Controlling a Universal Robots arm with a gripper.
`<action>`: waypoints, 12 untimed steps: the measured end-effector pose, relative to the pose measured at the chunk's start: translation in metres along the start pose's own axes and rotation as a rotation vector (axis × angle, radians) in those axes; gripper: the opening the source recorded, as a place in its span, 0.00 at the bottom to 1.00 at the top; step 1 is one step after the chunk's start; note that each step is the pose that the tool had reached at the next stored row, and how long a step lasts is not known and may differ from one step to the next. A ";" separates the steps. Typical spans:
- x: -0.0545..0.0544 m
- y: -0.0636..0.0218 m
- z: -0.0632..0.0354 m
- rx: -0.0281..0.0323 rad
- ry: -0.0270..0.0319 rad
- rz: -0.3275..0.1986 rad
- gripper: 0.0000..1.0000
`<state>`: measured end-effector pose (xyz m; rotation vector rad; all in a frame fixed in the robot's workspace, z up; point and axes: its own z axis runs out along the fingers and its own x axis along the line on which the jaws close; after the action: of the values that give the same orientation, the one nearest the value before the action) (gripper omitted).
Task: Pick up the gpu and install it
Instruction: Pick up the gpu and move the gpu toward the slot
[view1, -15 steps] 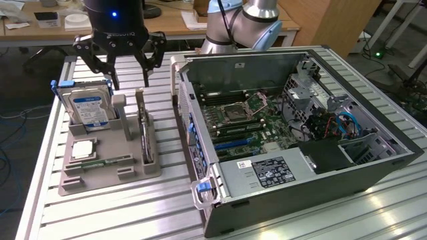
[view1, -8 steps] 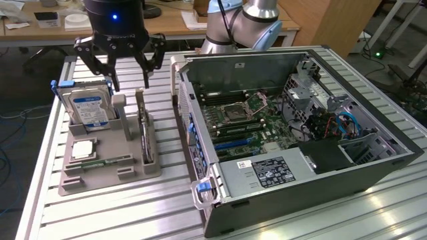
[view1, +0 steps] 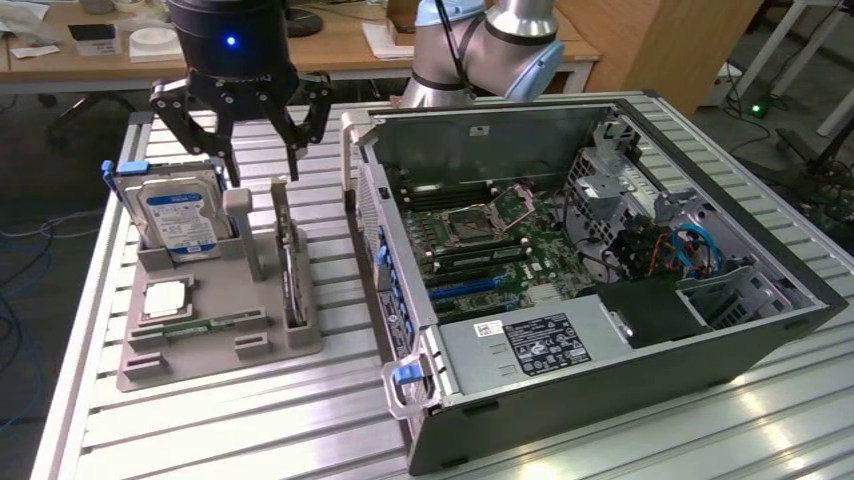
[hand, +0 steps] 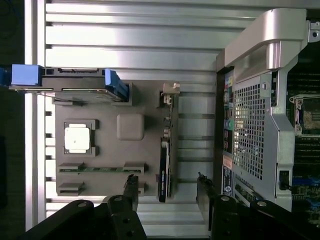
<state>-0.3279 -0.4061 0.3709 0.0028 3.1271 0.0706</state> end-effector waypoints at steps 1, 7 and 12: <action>0.000 0.0000 0.0004 0.0000 0.0001 0.000 0.59; 0.000 -0.0003 0.0029 0.0000 0.0001 0.000 0.59; 0.000 -0.0004 0.0052 0.0000 0.0001 0.000 0.59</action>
<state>-0.3279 -0.4063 0.3657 0.0028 3.1272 0.0705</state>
